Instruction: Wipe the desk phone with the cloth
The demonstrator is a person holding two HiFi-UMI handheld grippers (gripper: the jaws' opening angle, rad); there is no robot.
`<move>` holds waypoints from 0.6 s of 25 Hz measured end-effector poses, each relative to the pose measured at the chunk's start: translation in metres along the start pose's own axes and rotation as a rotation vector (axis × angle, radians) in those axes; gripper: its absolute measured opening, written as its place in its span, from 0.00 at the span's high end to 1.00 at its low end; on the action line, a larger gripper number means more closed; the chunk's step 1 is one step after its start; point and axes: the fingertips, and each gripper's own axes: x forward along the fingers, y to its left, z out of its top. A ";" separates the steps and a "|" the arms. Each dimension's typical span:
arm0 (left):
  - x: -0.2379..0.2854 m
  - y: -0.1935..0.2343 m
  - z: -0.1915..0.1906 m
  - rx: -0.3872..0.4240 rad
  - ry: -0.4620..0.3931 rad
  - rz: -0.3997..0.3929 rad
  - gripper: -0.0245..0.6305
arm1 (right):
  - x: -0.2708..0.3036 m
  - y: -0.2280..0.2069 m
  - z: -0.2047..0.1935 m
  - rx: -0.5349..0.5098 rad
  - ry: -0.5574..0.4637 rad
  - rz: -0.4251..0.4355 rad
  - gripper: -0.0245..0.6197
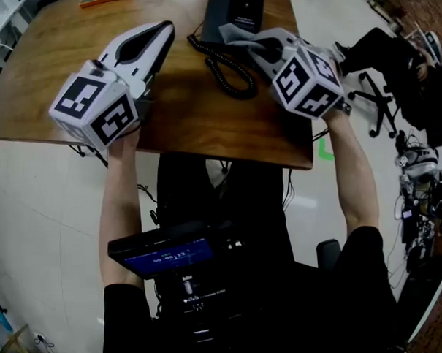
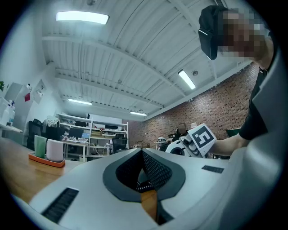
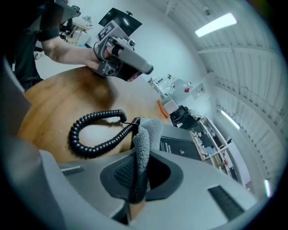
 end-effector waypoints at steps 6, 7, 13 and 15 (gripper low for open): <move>-0.005 -0.004 0.000 0.019 0.001 0.020 0.98 | -0.062 -0.008 0.045 0.320 -0.385 0.041 0.93; -0.007 -0.006 0.006 0.042 -0.009 0.024 0.98 | -0.084 -0.015 0.058 0.412 -0.510 0.050 0.93; -0.014 -0.038 0.029 0.026 -0.049 -0.020 0.98 | -0.213 -0.032 0.087 0.794 -1.028 0.120 0.93; -0.024 -0.037 0.046 -0.020 -0.075 -0.059 0.98 | -0.233 -0.035 0.102 0.829 -1.116 0.086 0.93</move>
